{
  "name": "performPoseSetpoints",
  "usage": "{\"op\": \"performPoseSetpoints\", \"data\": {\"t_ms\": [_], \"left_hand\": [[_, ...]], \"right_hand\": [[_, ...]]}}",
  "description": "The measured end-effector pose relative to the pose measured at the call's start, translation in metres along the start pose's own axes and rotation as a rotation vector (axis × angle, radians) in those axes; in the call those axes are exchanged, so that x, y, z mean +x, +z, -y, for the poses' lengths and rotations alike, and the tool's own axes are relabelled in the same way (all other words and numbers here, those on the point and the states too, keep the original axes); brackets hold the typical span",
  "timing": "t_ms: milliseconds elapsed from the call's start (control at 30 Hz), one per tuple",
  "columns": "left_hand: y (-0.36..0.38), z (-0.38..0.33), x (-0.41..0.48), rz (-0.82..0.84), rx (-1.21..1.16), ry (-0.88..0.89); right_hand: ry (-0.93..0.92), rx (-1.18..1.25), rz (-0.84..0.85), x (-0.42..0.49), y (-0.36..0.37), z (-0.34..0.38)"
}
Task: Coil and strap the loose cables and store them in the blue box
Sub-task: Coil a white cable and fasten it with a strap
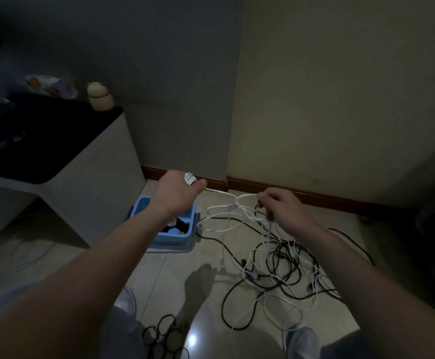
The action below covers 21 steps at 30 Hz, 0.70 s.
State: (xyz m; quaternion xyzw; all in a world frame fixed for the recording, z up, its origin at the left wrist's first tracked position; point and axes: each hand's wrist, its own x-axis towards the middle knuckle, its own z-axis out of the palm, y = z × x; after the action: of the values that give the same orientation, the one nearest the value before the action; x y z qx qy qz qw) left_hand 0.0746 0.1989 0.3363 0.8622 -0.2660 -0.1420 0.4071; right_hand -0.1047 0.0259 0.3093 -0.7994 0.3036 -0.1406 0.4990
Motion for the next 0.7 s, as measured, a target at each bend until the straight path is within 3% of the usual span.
{"op": "performPoseSetpoints", "data": {"t_ms": [200,433,700], "left_hand": [[0.002,-0.004,-0.004,0.034,0.030,0.015],[-0.002,0.000,0.001,0.048,0.084,-0.028],[0.003,0.002,0.001,0.043,0.158,-0.042]], "right_hand": [[-0.025,-0.037,-0.158,0.004,-0.004,-0.006],[0.098,0.212,-0.212,0.012,-0.009,-0.007],[0.174,0.096,-0.383,0.008,-0.012,-0.004]]}}
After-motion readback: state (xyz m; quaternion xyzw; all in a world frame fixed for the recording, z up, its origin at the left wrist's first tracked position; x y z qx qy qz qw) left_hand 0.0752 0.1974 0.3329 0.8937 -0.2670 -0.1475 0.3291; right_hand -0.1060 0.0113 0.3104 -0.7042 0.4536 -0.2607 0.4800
